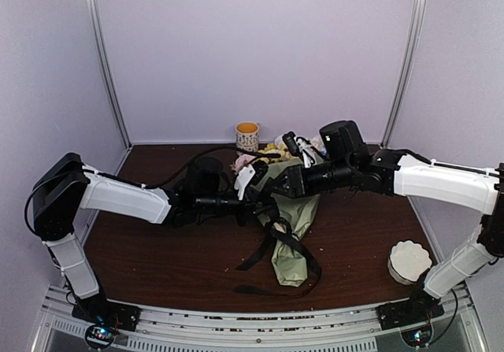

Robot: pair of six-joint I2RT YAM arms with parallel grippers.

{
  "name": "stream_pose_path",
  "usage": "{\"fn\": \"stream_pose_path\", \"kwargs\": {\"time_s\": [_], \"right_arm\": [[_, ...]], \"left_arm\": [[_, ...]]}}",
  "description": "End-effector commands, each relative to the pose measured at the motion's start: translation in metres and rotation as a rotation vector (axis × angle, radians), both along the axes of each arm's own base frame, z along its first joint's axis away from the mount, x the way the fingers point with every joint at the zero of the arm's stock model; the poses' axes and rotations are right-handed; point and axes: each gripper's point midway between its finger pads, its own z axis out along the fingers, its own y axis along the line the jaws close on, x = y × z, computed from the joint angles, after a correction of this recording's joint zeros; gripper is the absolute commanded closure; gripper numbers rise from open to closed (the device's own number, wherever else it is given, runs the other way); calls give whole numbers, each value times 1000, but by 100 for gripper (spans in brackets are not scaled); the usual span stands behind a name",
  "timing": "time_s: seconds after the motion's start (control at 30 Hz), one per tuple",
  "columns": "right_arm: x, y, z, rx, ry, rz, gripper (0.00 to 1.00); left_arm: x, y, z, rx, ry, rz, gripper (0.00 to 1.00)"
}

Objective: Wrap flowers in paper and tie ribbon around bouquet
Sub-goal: Cross the half-tied ribbon over the folded bouquet.

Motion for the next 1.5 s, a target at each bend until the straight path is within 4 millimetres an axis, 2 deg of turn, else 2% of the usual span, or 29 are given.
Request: {"fn": "stream_pose_path", "kwargs": {"time_s": [0.0,0.13,0.23,0.37,0.57,0.67,0.7,0.9,1.03,1.17,1.23,1.37,1.4,1.47], "right_arm": [[8,-30,-12,-153,-79,-58,57],[9,-43,-48,-230,-64,-49,52],[6,-37,-81,-299,-15,20,52],[9,-26,-104,-313,17,65,53],[5,-15,-124,-314,59,121,56],[5,-17,-132,-331,72,122,70],[4,-18,-132,-332,74,121,76],[5,-22,-129,-343,62,106,98],[2,-25,-118,-322,51,99,100],[-3,-29,-110,-298,39,91,100],[-5,-30,-108,-290,39,89,100],[-8,-29,-105,-278,42,96,100],[-8,-29,-104,-274,41,98,100],[-9,-28,-104,-270,43,103,100]], "left_arm": [[7,4,0,-48,5,18,100],[7,8,-4,-63,18,17,100],[6,8,-5,-74,25,9,100],[6,11,-6,-84,31,10,100],[8,17,-8,-100,46,11,100],[9,19,-7,-106,48,12,100],[10,19,-7,-107,49,12,100],[13,23,-10,-111,68,21,100],[21,35,-19,-104,101,64,100],[32,49,-39,-78,150,126,87],[35,54,-49,-71,188,147,75],[42,70,-62,-94,254,208,43],[43,76,-62,-113,259,225,38],[44,88,-60,-146,259,253,33]]}}
